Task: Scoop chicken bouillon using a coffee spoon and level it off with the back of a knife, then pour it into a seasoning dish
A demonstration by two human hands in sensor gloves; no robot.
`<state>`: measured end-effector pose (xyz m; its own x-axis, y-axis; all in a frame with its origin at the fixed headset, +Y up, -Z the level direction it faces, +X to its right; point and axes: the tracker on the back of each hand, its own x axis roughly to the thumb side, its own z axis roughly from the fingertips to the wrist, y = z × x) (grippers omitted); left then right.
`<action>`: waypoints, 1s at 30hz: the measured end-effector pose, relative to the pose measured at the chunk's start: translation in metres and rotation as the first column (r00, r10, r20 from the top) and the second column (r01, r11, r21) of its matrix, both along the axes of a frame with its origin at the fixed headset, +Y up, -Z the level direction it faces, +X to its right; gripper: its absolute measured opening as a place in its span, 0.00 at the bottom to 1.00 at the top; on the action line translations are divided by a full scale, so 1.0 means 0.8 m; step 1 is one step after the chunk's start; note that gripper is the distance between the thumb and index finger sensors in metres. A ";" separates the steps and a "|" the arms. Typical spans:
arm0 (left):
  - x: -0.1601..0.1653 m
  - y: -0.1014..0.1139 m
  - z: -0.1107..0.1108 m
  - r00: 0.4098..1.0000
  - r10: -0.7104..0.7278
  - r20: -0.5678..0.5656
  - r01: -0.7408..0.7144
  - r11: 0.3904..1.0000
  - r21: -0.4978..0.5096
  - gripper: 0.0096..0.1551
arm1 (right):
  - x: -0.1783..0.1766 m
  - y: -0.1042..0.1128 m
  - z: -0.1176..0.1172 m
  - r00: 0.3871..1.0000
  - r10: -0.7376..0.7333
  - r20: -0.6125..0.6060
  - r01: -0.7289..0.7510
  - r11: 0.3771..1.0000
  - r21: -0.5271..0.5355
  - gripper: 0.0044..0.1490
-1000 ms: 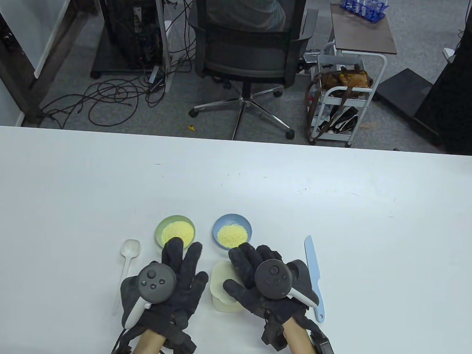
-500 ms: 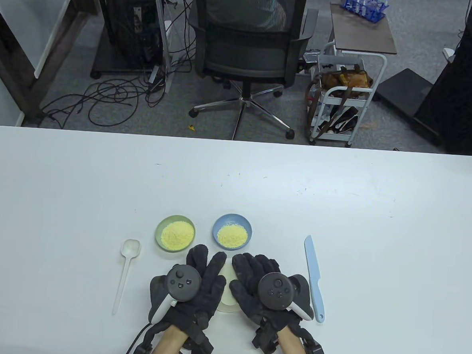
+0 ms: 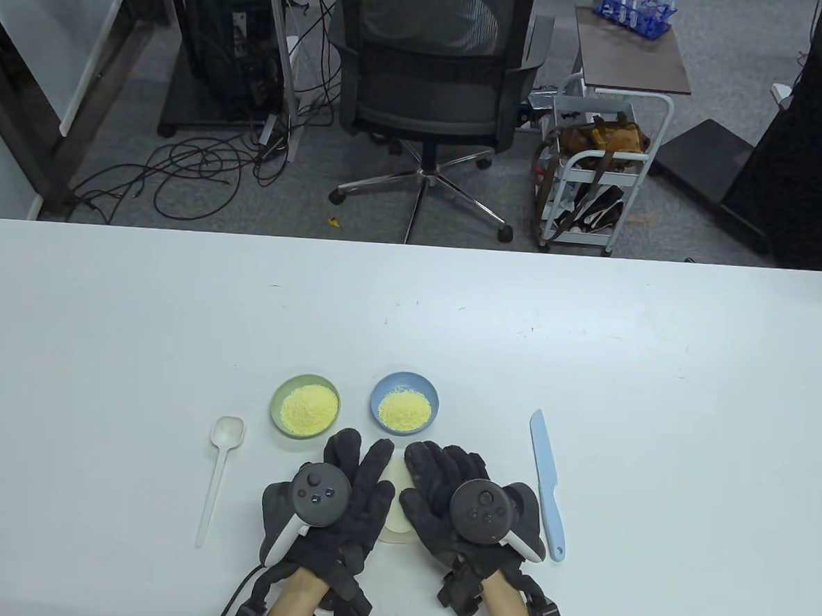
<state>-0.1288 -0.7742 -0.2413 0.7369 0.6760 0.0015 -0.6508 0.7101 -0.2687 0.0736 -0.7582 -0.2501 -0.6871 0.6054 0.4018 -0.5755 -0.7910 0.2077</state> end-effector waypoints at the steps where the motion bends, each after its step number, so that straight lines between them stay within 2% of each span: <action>1: 0.000 0.000 0.000 1.000 0.000 -0.001 0.000 1.000 0.000 0.41 | 0.000 0.000 0.000 1.000 0.002 0.001 -0.002 1.000 0.001 0.42; 12: -0.004 0.003 0.002 1.000 0.017 -0.001 -0.017 1.000 0.022 0.45 | 0.007 0.005 -0.002 0.999 0.038 0.034 -0.038 0.999 -0.006 0.45; 18: -0.037 0.008 0.009 0.996 0.074 -0.054 -0.071 0.996 0.048 0.51 | 0.039 0.016 0.012 0.997 0.029 0.071 -0.036 0.995 0.090 0.47; 24: -0.068 0.005 0.013 0.991 0.076 -0.112 -0.069 0.996 0.063 0.55 | 0.058 0.006 0.029 0.993 0.086 0.075 -0.094 0.989 0.112 0.48; 30: -0.065 0.000 0.014 0.993 0.012 -0.115 -0.004 0.998 0.062 0.54 | 0.060 -0.002 0.037 0.993 0.101 0.062 -0.108 0.987 0.122 0.48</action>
<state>-0.1806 -0.7739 -0.2302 0.7291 0.6831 -0.0414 -0.6807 0.7175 -0.1478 0.1214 -0.7600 -0.2201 -0.7671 0.4768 0.4291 -0.4966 -0.8649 0.0732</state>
